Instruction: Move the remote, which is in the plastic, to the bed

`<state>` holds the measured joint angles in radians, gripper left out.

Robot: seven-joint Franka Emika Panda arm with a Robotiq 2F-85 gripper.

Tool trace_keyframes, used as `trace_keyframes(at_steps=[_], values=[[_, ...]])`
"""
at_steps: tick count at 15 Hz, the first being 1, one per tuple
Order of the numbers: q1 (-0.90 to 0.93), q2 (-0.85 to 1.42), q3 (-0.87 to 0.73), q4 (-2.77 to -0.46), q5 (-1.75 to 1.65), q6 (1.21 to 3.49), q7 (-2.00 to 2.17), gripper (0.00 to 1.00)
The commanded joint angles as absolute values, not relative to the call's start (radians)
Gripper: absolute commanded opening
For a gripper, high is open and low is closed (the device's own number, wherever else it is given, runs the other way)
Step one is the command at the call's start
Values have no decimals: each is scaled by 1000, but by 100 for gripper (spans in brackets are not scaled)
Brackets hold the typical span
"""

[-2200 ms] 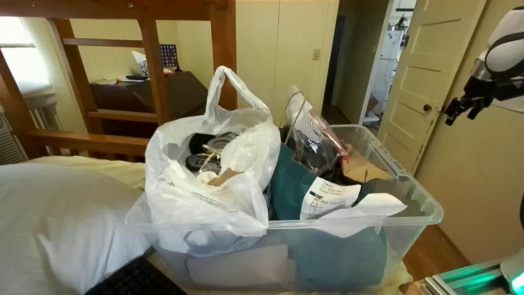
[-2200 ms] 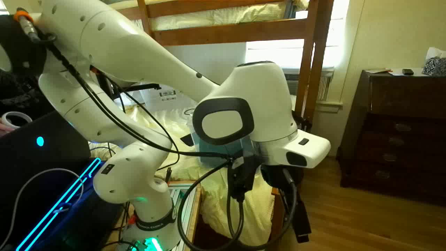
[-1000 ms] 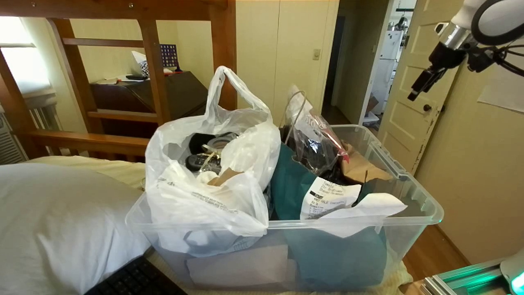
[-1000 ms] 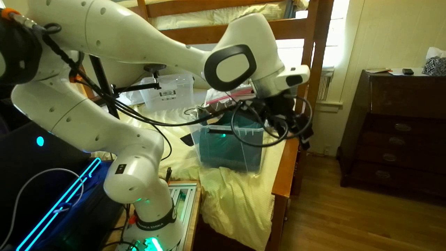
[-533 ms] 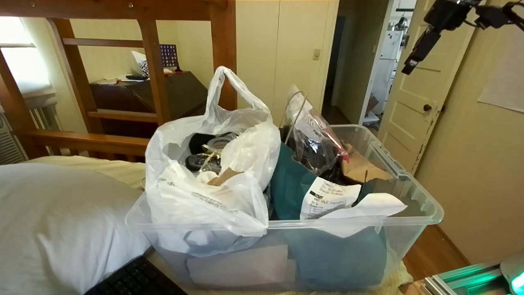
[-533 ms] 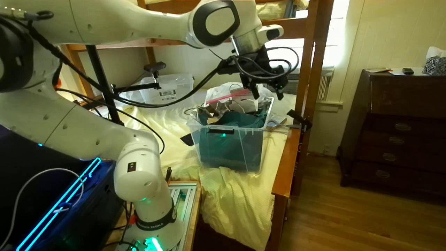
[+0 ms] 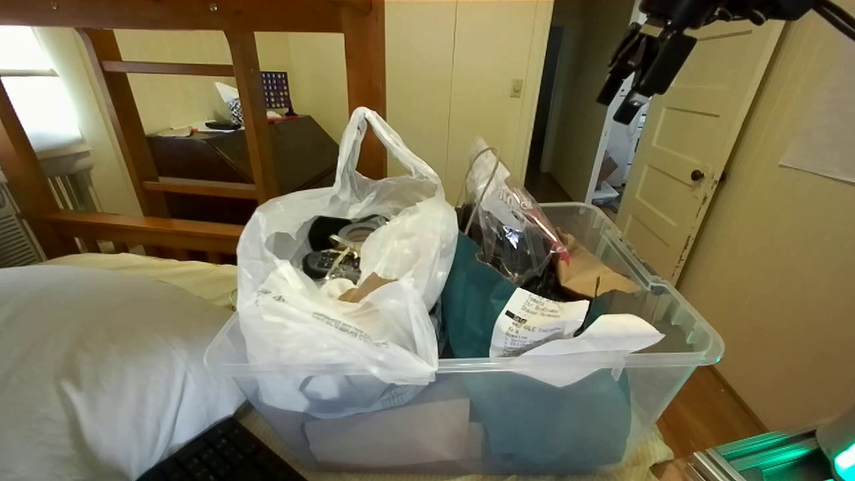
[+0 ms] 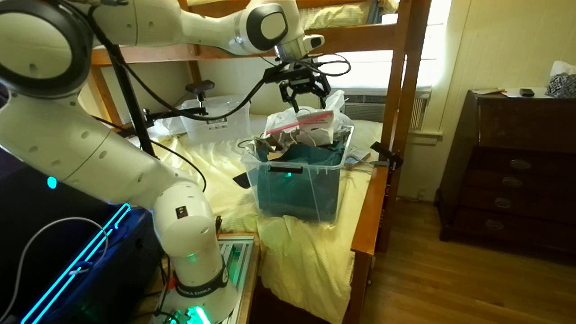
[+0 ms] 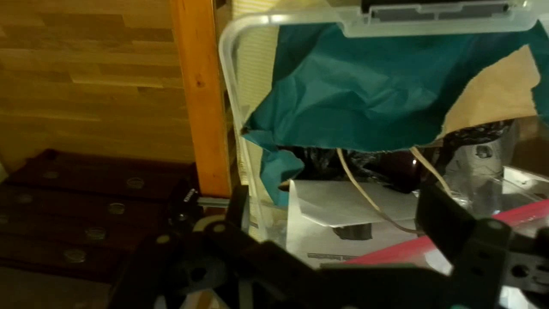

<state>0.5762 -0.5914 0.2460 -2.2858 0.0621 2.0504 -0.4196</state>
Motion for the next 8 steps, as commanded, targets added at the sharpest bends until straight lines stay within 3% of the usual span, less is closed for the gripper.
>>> trace_keyframes(at_steps=[1,8], values=[[602,-424,305,-2148,82,2045,-443,100],[615,-359,353,-2113,79,2053,-449,100]])
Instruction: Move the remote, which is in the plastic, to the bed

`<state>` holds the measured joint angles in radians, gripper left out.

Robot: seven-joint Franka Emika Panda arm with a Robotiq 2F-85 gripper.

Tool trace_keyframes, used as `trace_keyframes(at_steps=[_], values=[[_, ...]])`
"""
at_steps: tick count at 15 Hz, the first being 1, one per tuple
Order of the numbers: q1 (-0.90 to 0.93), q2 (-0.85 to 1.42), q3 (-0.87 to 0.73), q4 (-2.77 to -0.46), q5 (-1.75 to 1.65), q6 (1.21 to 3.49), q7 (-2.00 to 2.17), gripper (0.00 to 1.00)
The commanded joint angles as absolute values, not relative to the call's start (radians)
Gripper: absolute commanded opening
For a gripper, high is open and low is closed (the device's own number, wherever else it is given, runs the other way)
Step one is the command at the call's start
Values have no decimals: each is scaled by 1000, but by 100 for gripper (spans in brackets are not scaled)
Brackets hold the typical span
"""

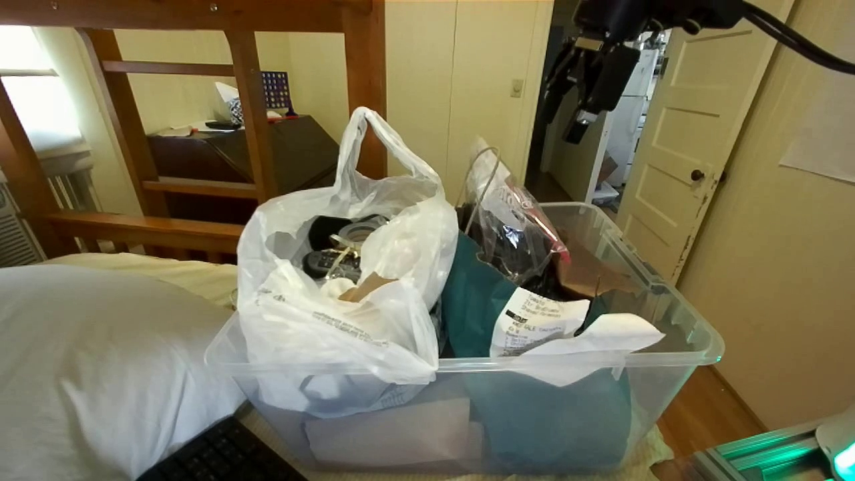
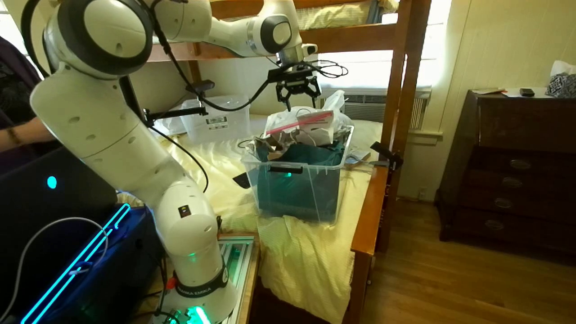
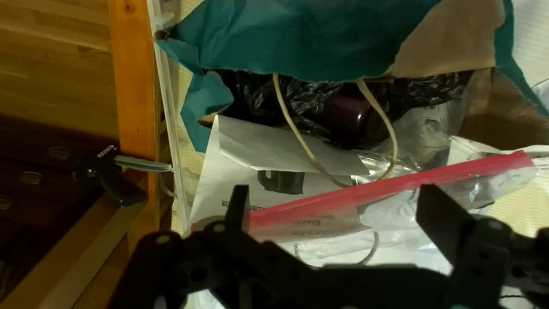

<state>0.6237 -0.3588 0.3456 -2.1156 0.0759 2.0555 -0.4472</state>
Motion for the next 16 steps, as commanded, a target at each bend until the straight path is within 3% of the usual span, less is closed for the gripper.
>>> trace_keyframes(at_steps=[1,7,16], values=[[614,-354,352,-2109,79,2053,-453,100],[604,-289,370,-2023,55,2008,-434,100],[647,167,536,-1555,-78,1909,-429,100]])
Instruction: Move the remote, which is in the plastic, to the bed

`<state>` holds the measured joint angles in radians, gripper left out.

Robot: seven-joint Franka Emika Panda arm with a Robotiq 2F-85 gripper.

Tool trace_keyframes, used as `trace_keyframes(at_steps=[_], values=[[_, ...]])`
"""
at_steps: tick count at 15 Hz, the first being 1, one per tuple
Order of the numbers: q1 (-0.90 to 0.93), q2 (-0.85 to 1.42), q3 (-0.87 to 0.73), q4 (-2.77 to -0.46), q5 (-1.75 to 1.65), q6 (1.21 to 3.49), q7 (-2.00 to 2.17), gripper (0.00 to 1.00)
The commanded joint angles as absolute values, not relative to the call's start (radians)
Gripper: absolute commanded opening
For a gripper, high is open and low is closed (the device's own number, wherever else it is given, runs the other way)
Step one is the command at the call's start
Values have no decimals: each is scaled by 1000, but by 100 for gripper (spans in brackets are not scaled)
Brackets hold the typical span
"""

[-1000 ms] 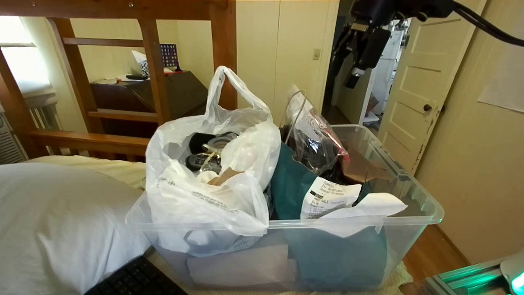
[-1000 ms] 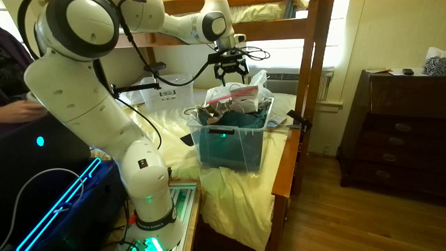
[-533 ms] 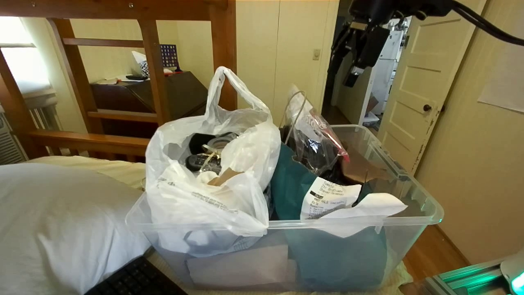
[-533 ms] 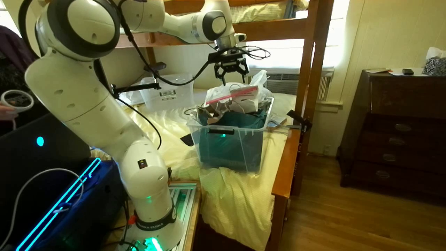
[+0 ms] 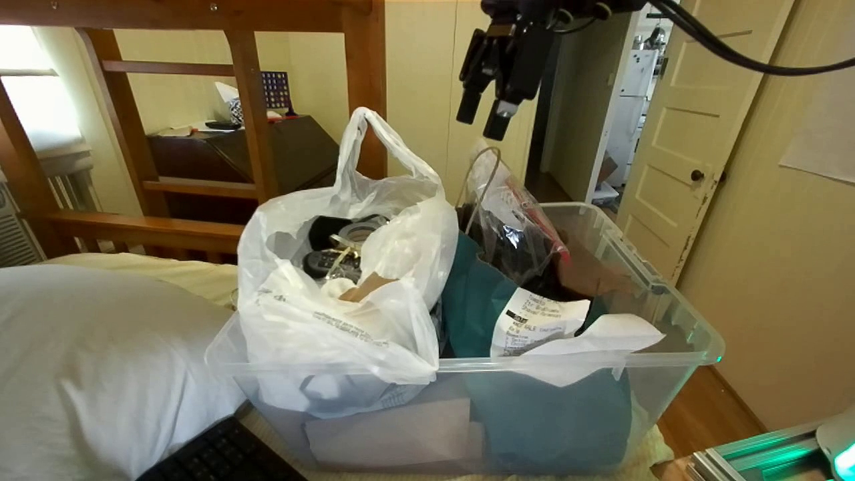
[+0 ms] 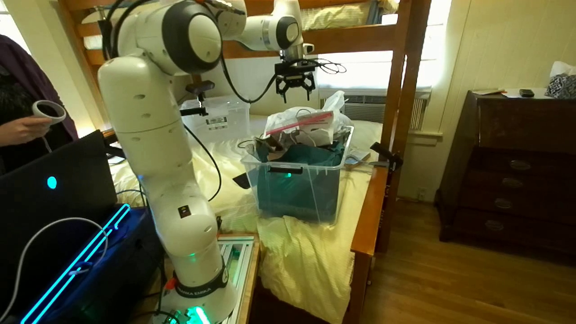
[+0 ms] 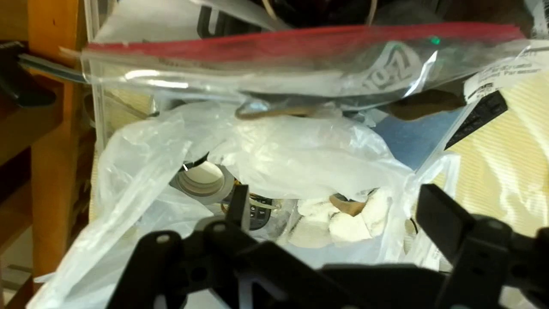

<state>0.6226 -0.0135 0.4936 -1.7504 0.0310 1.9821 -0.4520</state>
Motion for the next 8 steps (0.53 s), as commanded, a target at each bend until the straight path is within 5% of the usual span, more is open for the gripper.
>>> trace_keyframes(at_steps=[1,6,8], values=[[658,206,541,-1528,-114,1904,-423,100],[742,393,541,-1334,-198,1961,-566,100],[741,336,515,-1421,-179,1970,-523,100]])
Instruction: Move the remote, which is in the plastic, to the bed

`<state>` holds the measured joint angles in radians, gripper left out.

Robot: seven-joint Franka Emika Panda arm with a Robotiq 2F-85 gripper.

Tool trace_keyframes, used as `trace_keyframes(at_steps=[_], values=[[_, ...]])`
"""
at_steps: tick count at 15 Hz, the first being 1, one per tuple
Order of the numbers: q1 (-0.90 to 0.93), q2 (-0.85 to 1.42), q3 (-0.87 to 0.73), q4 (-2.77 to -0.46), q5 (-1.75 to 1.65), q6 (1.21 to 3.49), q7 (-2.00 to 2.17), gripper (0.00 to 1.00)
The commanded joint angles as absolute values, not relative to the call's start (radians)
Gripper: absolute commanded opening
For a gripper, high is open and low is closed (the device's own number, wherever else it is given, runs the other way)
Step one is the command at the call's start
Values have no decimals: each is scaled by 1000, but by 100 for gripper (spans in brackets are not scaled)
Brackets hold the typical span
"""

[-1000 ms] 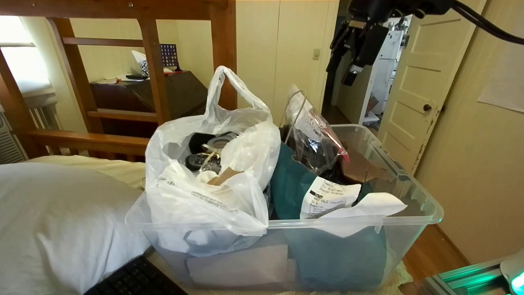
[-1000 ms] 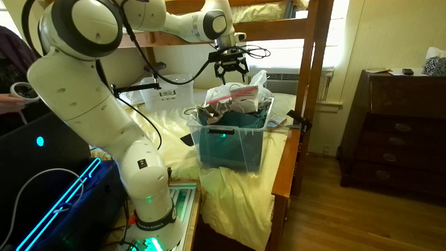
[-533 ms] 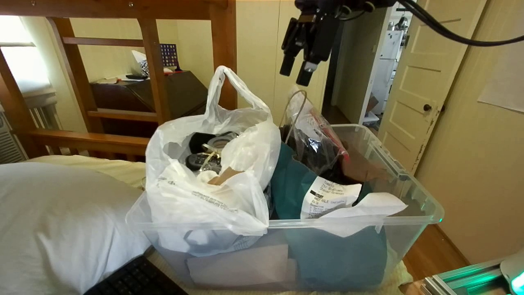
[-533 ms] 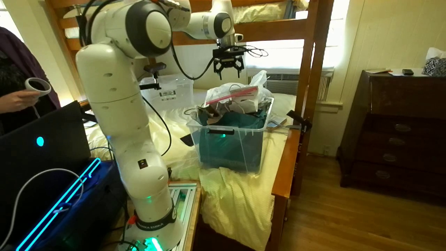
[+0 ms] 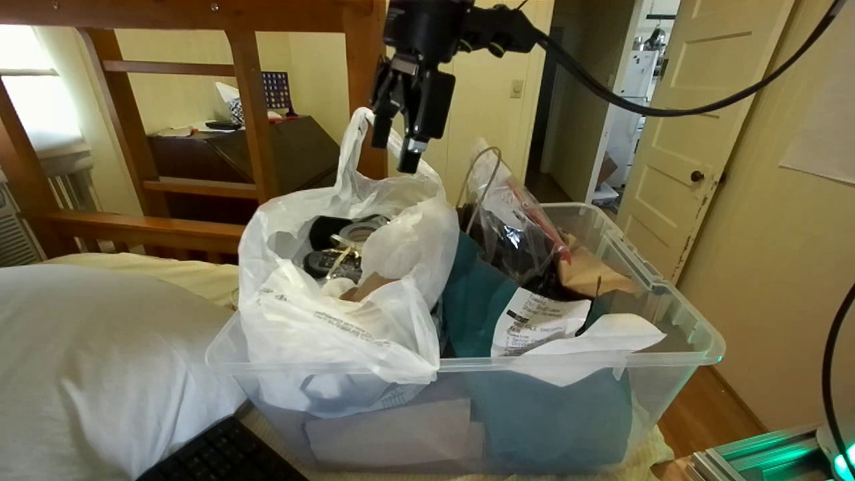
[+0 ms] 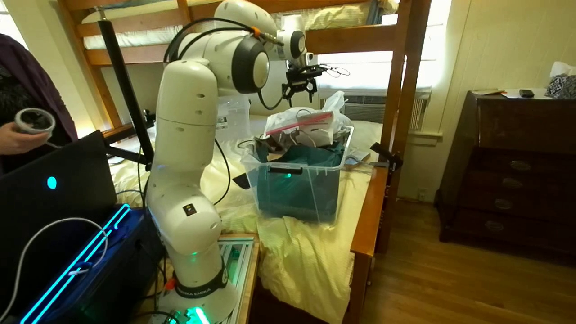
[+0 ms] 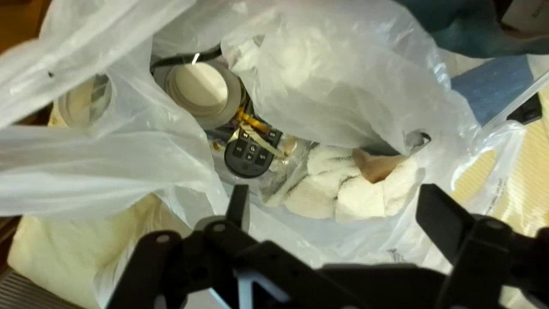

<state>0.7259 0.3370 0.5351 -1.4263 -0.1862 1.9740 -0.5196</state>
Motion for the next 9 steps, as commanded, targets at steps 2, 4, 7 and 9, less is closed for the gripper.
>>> trace_keyframes(at_steps=[2,4,7,9], values=[[753,367,514,-1379,-177,1971,-547,100],[754,373,513,-1365,-177,1971,-556,100],[784,425,495,-1318,-212,1960,-532,100],[809,468,472,-1306,-219,1986,-488,100]])
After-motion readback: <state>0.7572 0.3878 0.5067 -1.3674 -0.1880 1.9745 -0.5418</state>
